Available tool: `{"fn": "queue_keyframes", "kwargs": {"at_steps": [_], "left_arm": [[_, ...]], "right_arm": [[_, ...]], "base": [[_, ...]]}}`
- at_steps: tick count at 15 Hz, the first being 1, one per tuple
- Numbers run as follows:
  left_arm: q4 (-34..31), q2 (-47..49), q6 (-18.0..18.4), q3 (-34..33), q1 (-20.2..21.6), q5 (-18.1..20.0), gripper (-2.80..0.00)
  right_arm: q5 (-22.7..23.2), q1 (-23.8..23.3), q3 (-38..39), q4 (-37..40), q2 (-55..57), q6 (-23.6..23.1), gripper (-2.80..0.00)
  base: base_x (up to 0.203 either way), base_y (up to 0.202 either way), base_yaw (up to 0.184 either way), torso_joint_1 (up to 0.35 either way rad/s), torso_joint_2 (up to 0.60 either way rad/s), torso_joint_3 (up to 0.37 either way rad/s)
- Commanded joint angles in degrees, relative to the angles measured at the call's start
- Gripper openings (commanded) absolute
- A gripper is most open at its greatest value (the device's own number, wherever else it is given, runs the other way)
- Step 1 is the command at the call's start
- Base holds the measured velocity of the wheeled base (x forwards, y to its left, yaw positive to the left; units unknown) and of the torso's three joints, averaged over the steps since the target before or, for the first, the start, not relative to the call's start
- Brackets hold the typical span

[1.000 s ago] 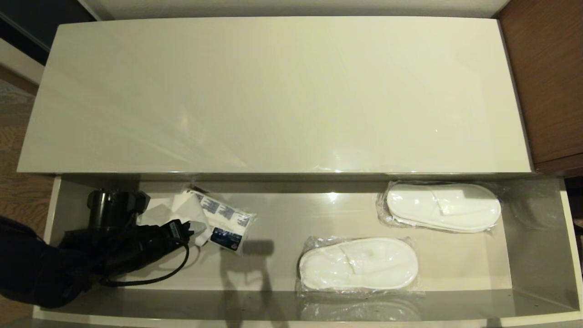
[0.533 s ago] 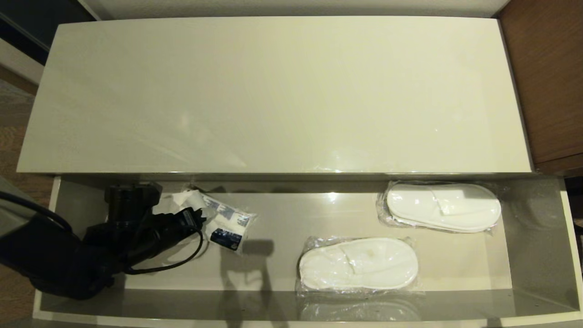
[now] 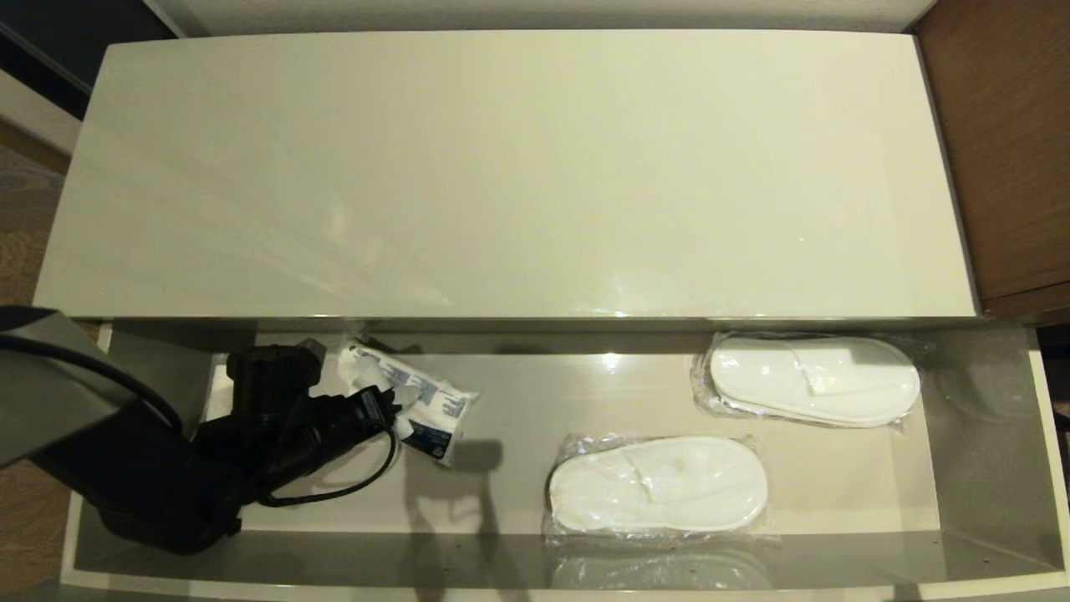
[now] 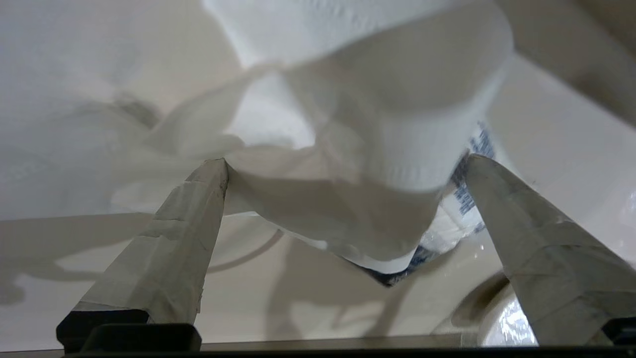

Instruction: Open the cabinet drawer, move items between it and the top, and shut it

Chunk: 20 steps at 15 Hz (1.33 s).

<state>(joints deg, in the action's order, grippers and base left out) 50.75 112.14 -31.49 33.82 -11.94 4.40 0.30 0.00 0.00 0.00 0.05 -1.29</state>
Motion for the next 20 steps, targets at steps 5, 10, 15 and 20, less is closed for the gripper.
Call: {"fn": "queue_keyframes", "kwargs": {"at_steps": [5, 10, 15, 20], "left_arm": [[0.4, 2.0, 1.5, 0.1, -1.7, 0.0, 0.0], [0.4, 2.9, 1.6, 0.5, -3.2, 0.3, 0.0], [4.3, 6.0, 1.6, 1.3, -3.3, 0.5, 0.0], [5.0, 5.5, 1.6, 1.6, -3.3, 0.5, 0.0]], "right_arm": [[0.0, 0.1, 0.1, 0.0, 0.0, 0.0, -2.8], [0.0, 0.1, 0.1, 0.0, 0.0, 0.0, -2.8], [0.0, 0.0, 0.1, 0.0, 0.0, 0.0, -2.8], [0.0, 0.0, 0.1, 0.1, 0.0, 0.0, -2.8]], "base": [[0.0, 0.0, 0.0, 0.0, 0.0, 0.0], [0.0, 0.0, 0.0, 0.0, 0.0, 0.0], [0.0, 0.0, 0.0, 0.0, 0.0, 0.0], [0.0, 0.0, 0.0, 0.0, 0.0, 0.0]]}}
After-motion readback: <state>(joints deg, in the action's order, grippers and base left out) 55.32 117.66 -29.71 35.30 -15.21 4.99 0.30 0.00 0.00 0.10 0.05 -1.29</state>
